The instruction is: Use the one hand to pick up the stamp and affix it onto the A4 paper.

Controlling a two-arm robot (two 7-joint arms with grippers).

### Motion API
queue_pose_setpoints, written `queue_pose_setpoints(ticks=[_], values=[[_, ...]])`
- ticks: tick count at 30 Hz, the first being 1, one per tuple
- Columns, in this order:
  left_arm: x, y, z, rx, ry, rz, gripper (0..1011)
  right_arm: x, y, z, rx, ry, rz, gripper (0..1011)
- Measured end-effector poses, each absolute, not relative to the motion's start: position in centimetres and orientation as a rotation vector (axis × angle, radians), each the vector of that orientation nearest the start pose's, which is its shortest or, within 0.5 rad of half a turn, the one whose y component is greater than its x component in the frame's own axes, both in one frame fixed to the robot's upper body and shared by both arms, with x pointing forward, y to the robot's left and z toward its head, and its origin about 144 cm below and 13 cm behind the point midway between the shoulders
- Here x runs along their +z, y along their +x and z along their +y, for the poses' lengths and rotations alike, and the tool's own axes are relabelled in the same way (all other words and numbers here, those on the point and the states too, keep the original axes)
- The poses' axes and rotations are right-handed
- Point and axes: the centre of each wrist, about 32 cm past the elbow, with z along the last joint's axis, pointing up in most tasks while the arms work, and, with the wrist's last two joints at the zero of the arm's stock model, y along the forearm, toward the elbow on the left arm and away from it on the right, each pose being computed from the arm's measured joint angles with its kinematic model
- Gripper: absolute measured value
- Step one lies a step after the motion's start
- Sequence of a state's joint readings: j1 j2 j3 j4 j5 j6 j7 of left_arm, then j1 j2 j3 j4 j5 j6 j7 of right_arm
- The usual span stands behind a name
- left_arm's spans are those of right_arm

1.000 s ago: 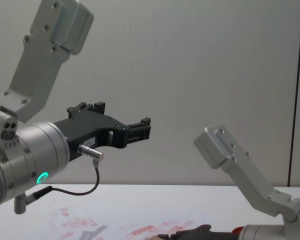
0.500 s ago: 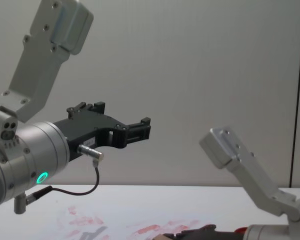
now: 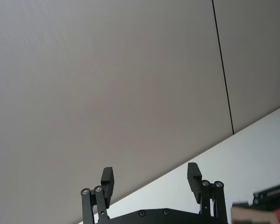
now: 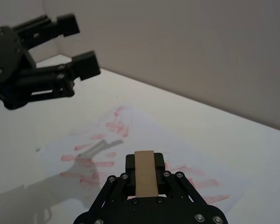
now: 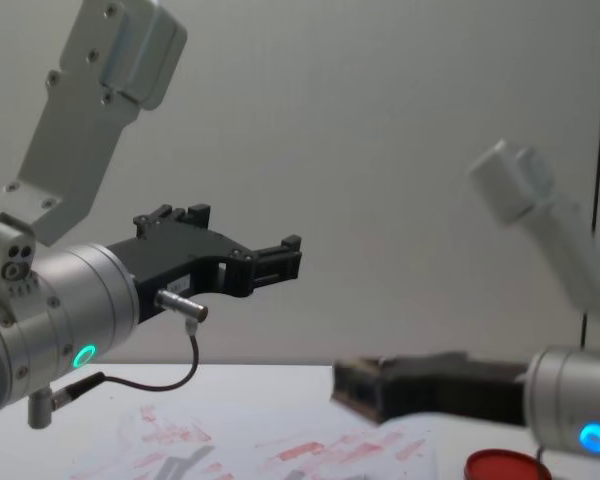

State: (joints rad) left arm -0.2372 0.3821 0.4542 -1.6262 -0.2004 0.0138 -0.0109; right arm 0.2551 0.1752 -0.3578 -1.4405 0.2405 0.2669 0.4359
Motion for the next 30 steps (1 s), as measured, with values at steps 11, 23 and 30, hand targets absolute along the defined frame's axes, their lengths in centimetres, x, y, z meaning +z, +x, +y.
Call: queue_pose_setpoints(ticks=[11,23,30], values=[[120.4,49.2,19.8,1.124,0.061,-0.268,1003,118.4,50.9,-21.1,-0.908,-0.126,0.140,219],[120.4,49.2,19.8,1.124,0.061,-0.268,1002,117.1,50.3,-24.8,-0.989,-0.205,0.095,219],[120.4,49.2,19.8,1.124,0.061,-0.268,1002,116.1,50.6,-25.2,-0.998,-0.245,0.084,219]])
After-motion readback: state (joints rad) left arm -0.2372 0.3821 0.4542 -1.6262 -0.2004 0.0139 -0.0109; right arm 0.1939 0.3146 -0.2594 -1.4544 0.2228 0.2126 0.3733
